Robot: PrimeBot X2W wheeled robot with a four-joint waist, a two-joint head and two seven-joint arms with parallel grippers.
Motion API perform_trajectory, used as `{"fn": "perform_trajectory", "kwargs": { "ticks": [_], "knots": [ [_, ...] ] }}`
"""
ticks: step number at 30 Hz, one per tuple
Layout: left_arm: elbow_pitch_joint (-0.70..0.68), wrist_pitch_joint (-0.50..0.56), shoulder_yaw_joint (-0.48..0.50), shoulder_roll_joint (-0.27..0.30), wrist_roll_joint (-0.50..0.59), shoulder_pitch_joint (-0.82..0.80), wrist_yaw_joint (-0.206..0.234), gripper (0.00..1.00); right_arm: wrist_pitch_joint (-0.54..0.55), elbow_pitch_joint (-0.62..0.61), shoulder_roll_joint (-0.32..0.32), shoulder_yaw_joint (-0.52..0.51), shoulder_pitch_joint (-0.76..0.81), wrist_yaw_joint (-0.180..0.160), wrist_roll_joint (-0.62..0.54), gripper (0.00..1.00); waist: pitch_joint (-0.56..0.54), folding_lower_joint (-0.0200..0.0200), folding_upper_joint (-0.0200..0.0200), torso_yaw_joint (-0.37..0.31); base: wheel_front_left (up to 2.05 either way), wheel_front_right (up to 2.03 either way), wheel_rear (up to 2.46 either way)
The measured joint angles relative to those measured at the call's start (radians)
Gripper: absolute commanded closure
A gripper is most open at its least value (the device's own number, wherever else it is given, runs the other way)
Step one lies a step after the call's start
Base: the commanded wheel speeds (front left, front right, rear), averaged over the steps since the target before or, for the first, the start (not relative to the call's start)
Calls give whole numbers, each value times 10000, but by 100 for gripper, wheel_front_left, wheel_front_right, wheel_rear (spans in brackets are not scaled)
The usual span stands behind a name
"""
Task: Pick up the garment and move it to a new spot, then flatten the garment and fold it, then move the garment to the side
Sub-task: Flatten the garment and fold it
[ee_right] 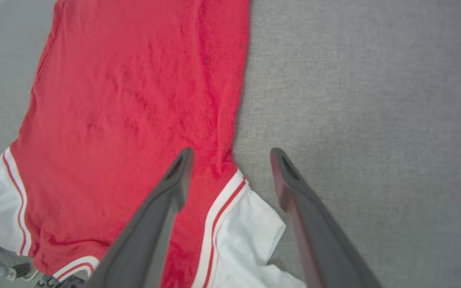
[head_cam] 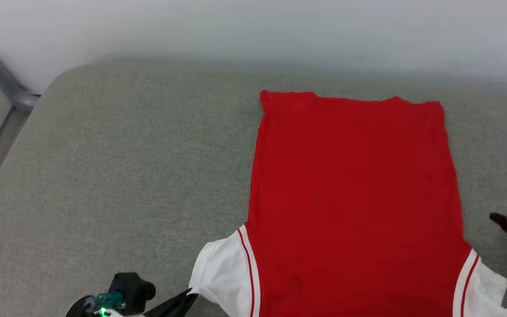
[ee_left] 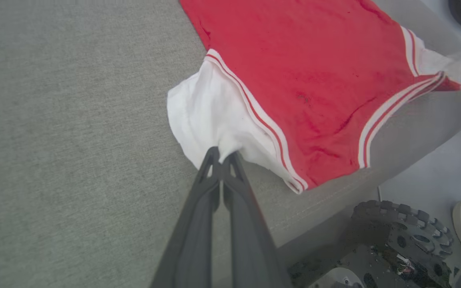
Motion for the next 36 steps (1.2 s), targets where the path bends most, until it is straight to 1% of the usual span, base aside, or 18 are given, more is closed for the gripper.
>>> {"fn": "perform_trajectory", "kwargs": {
  "ticks": [5,10,16,23,27,31,36],
  "knots": [
    [-1051,602,-58,213,157,-333,121,100,1538,-31,115,-257,-2144,0,-972,0,853,1,0,364,0,0,0],
    [-1908,982,-29,355,347,-683,255,100,2876,458,349,-337,-4413,0,-2138,0,1826,1,0,793,0,0,0],
    [-2589,1271,-63,405,633,-1106,232,100,3766,1254,410,-522,-6911,0,-3724,0,3036,2,-1,1359,0,0,0],
    [-2600,1285,-119,157,798,-1415,96,100,4125,2357,213,-1344,-8542,0,-5381,0,4029,1,0,2201,0,0,0],
    [-2594,1239,-192,8,915,-1589,-19,100,3883,3016,54,-2004,-9066,0,-6032,0,4509,1,0,2567,0,0,0],
    [-2424,1143,-209,-132,1035,-1711,-36,100,3590,3565,-33,-2243,-9082,0,-6366,0,4845,1,-1,2841,0,0,0],
    [-2293,1058,-217,-234,1037,-1763,-107,100,3315,3875,-84,-2178,-9239,0,-6372,0,5059,0,0,2983,0,0,0]
  ]
}}
